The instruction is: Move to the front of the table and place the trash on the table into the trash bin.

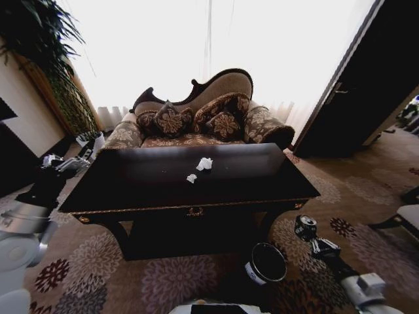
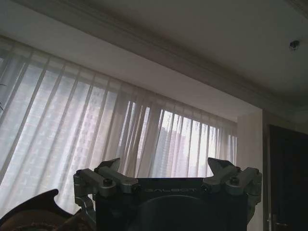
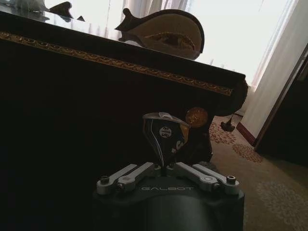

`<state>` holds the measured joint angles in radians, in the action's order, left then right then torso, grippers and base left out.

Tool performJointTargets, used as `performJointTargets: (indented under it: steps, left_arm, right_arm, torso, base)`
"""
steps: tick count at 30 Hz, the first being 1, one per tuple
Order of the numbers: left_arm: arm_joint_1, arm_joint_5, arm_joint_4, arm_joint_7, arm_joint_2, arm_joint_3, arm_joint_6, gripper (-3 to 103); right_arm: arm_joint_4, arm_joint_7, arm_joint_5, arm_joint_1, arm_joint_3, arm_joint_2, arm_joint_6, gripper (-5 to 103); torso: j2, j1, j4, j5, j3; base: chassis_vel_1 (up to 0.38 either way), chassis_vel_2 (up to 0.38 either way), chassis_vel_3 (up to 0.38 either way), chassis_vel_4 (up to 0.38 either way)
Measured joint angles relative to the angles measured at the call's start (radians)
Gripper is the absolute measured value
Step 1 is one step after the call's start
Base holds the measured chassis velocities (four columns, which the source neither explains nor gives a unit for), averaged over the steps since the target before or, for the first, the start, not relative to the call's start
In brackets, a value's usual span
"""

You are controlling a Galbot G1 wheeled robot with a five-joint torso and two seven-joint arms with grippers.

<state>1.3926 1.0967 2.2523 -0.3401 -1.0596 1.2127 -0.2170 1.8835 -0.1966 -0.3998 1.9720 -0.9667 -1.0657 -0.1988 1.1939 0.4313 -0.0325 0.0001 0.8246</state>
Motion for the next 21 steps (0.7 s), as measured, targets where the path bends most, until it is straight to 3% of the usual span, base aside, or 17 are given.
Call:
performJointTargets:
  steps: [13, 21]
  left_arm:
    - [0.055, 0.003, 0.027, 0.001, 0.009, 0.056, -0.001, 100]
    - [0.11, 0.013, 0.055, 0.004, -0.018, 0.131, -0.008, 100]
  right_arm:
    - [-0.321, -0.016, 0.005, -0.178, 0.141, 0.022, 0.013, 0]
    - [-0.515, -0.021, 0.027, -0.347, 0.26, 0.004, 0.022, 0]
  torso:
    - [0.0, 0.0, 0.0001, 0.0, 0.0]
    - [0.0, 0.0, 0.0002, -0.0001, 0.0]
  base:
    - [0.0, 0.0, 0.0, 0.0]
    - [0.0, 0.0, 0.0, 0.0]
